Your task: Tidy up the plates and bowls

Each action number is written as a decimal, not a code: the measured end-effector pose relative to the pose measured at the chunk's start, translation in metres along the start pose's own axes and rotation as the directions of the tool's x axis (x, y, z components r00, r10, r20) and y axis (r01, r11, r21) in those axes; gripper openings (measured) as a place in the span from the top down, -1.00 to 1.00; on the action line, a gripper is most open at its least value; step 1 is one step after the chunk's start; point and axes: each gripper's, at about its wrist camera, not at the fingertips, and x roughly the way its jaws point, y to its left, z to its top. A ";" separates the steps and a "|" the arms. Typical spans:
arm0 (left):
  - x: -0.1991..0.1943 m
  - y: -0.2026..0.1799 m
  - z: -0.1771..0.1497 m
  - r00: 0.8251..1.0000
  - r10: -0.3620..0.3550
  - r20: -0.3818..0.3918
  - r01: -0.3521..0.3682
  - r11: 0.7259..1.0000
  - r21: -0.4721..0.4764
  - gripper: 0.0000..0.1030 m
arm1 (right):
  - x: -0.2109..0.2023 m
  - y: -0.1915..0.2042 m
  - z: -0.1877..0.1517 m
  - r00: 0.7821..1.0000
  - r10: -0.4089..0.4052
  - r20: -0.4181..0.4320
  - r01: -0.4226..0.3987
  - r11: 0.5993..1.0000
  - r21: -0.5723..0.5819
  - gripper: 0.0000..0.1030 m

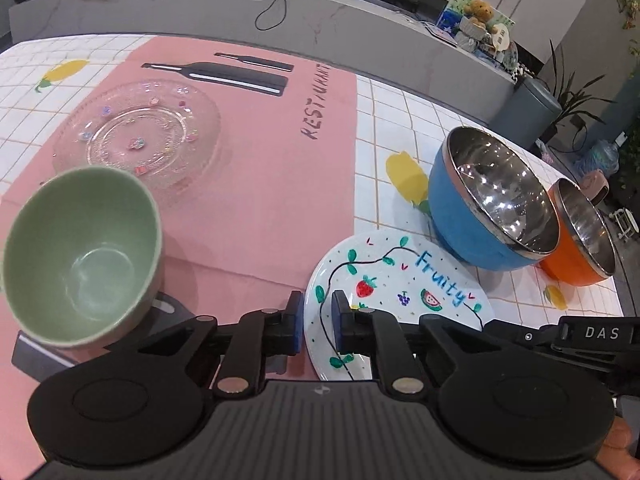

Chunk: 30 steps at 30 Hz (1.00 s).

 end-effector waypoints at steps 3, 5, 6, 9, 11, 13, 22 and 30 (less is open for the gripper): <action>-0.003 0.004 -0.001 1.000 -0.010 -0.006 0.009 1.000 -0.029 0.72 | -0.002 0.001 0.000 1.000 0.017 -0.008 -0.017 1.000 0.011 0.89; -0.007 0.006 -0.003 1.000 -0.018 0.002 0.018 0.999 -0.037 0.74 | -0.003 -0.001 -0.001 1.000 0.025 -0.015 -0.024 0.999 0.023 0.89; -0.009 0.006 -0.003 1.000 -0.023 0.006 0.024 0.999 -0.043 0.74 | -0.005 -0.001 -0.002 0.999 0.028 -0.016 -0.027 0.999 0.027 0.89; -0.014 0.009 -0.005 0.999 -0.037 0.010 0.038 0.997 -0.065 0.74 | -0.010 -0.004 -0.007 0.999 0.046 -0.011 -0.045 0.998 0.044 0.90; -0.016 0.009 -0.006 0.999 -0.038 0.013 0.039 0.997 -0.072 0.74 | -0.014 -0.005 -0.012 0.998 0.056 -0.004 -0.055 0.997 0.051 0.90; -0.021 0.010 -0.008 0.999 -0.048 0.019 0.050 0.995 -0.082 0.74 | -0.017 -0.006 -0.015 0.998 0.066 0.003 -0.066 0.996 0.056 0.90; -0.047 0.017 -0.027 0.996 -0.062 0.066 0.071 0.989 -0.130 0.74 | -0.040 -0.001 -0.031 0.992 0.116 0.057 -0.118 0.993 0.030 0.92; -0.072 0.030 -0.045 0.992 -0.072 0.105 0.088 0.984 -0.158 0.74 | -0.055 0.005 -0.054 0.985 0.158 0.068 -0.157 0.988 -0.008 0.92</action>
